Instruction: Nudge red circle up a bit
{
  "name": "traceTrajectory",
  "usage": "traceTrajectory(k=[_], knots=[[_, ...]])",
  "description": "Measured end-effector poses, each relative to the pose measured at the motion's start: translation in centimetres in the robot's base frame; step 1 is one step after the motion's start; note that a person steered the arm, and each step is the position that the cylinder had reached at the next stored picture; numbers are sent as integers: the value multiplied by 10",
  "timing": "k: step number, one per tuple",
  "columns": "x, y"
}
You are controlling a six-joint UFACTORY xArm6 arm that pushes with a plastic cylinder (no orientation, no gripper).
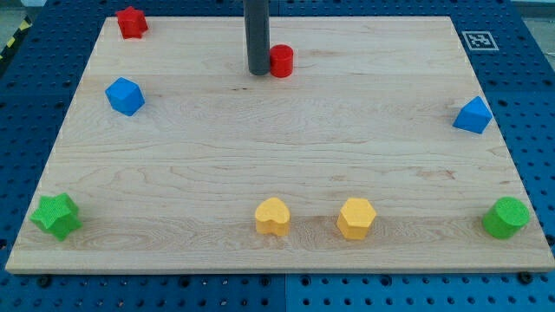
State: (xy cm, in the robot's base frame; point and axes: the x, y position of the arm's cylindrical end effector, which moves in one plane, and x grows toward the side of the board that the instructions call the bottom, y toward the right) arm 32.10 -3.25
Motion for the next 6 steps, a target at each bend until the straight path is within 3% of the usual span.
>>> traceTrajectory(k=[1,3,4,6], knots=[[0,0],[54,13],[55,16],[7,25]])
